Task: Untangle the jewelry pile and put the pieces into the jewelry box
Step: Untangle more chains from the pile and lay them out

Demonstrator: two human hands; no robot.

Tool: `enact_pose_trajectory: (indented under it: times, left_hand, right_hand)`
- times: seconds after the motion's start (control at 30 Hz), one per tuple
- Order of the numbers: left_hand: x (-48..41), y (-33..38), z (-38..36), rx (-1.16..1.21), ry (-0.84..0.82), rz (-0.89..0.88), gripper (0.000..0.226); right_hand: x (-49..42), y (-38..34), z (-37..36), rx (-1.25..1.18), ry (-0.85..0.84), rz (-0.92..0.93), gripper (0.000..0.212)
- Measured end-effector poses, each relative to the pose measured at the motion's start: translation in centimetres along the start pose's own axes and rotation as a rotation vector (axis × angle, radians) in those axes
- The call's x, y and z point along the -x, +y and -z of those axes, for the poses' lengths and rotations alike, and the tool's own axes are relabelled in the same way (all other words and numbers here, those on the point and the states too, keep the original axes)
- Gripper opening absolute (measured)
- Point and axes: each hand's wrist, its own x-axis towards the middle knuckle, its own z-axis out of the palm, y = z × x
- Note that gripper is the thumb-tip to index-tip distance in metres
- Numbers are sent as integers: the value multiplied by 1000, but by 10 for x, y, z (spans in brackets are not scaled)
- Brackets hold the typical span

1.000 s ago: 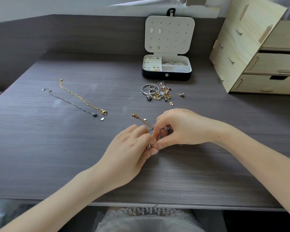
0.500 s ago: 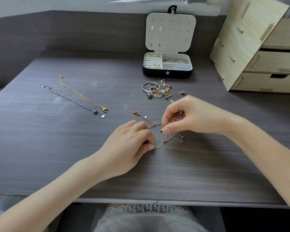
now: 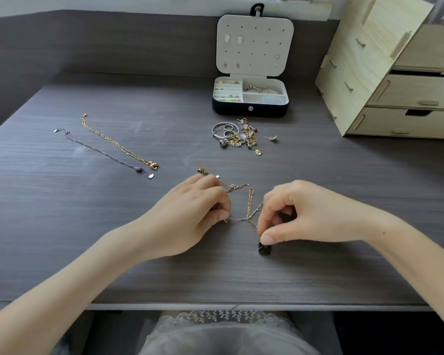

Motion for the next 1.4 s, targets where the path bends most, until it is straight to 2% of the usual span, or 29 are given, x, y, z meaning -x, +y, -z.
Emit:
enact_pose_trajectory:
  times: [0.07,0.2,0.3,0.47,0.57,0.63,0.73,0.87,0.97,1.07,1.13,1.2,1.27,1.4]
  left_hand:
    - [-1,0,1,36,4,11,20]
    - [-3,3,5,167,-15,69,11]
    - [-4,7,9,269,-39,143,8]
    - [-4,9,12,306,-62,190,16]
    - [-3,9,12,288,-79,189,18]
    - [-2,7,12,270,-87,181,20]
    - [3,3,16,252,-120,176,20]
    - [8,-2,23,251,-154,180,18]
    - [9,-5,28,240,-192,174,13]
    - [10,-8,34,290,-223,193,11]
    - [10,-10,37,312,-218,216,14]
    - [6,-12,40,281,-164,238,15]
    - [-2,-13,39,230,-66,277,12]
    - [-24,-12,31,84,35,345,9]
  right_hand:
    - [-2,1,4,-2,101,-3,6]
    - [-7,5,6,273,226,-26,10]
    - [-9,7,4,354,238,-29,10]
    - [-9,5,2,458,179,-15,10]
    - [-9,3,1,452,141,12,9]
    - [-6,-3,1,419,130,7,18]
    - [-1,-17,2,284,66,-30,26]
    - [-6,-36,-4,91,68,57,26]
    - [-14,-43,-13,26,42,109,21]
    - [-20,-41,-21,130,14,150,11]
    - [-20,-39,-20,162,54,146,4]
    - [-18,-37,-16,155,102,160,13]
    - [-19,-33,-12,170,150,179,13]
    - [-35,-12,-2,315,359,83,9]
